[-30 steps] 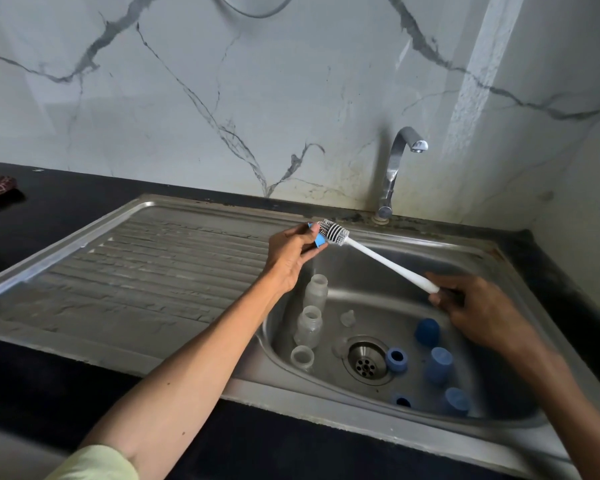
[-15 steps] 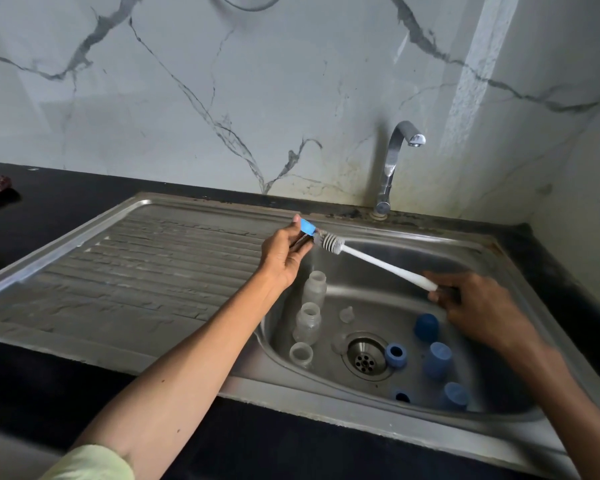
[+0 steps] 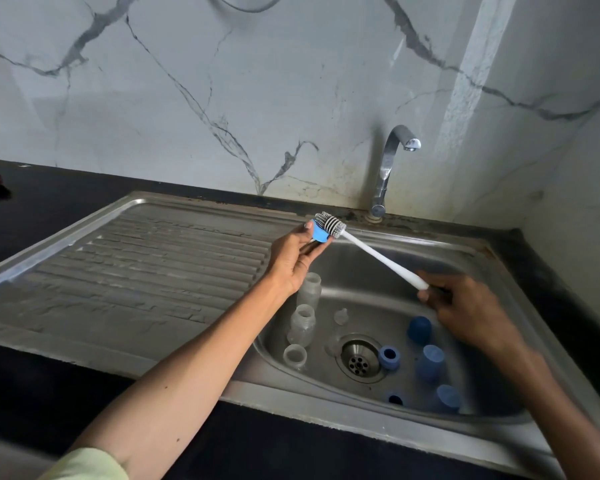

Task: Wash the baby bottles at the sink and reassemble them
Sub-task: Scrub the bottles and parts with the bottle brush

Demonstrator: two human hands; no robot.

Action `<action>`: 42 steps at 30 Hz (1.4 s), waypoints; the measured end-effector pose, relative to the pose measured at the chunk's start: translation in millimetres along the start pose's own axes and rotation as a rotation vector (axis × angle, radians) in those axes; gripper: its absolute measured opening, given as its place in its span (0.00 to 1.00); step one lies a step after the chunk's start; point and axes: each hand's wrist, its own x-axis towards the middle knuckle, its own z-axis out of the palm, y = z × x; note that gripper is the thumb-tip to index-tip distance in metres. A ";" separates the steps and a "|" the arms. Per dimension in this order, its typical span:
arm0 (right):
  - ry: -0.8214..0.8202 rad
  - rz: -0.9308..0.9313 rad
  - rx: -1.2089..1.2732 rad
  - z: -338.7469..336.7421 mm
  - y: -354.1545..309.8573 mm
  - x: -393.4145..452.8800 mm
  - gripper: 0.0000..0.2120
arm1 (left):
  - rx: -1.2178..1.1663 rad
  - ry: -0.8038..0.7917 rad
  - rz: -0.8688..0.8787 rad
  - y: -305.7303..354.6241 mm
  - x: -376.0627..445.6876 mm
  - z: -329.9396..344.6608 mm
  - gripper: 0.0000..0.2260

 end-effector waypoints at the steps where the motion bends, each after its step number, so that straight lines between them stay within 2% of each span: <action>1: -0.011 -0.007 -0.001 -1.1 0.6 0.4 0.21 | -0.023 0.023 0.020 2.5 1.3 -0.9 0.08; 5: -0.054 -0.026 -0.013 2.3 1.2 0.4 0.20 | -0.054 0.120 0.091 10.6 4.7 -10.4 0.16; 11: 0.016 -0.021 0.055 12.1 -6.1 -1.6 0.20 | -0.099 -0.013 -0.040 -8.6 -6.5 4.0 0.05; 14: 0.027 -0.011 0.061 10.3 -5.8 -1.3 0.20 | -0.026 -0.084 -0.061 -18.1 -14.0 13.8 0.06; 20: -0.003 -0.011 0.048 3.2 -5.0 -1.6 0.21 | -0.095 -0.007 0.041 -1.8 -1.9 1.9 0.06; 24: -0.004 -0.012 0.040 6.5 -4.2 -0.3 0.19 | -0.014 -0.076 0.002 -13.5 -10.7 6.3 0.06; 31: -0.034 -0.020 0.036 6.7 -1.3 0.3 0.18 | -0.085 0.064 0.085 4.6 6.8 -8.1 0.14; 36: -0.031 -0.006 0.038 8.3 0.6 2.0 0.15 | -0.011 -0.043 0.037 -3.6 -0.2 0.9 0.06; 42: -0.063 -0.036 0.040 8.6 -0.2 1.3 0.19 | -0.098 0.108 0.116 6.6 12.7 -9.4 0.07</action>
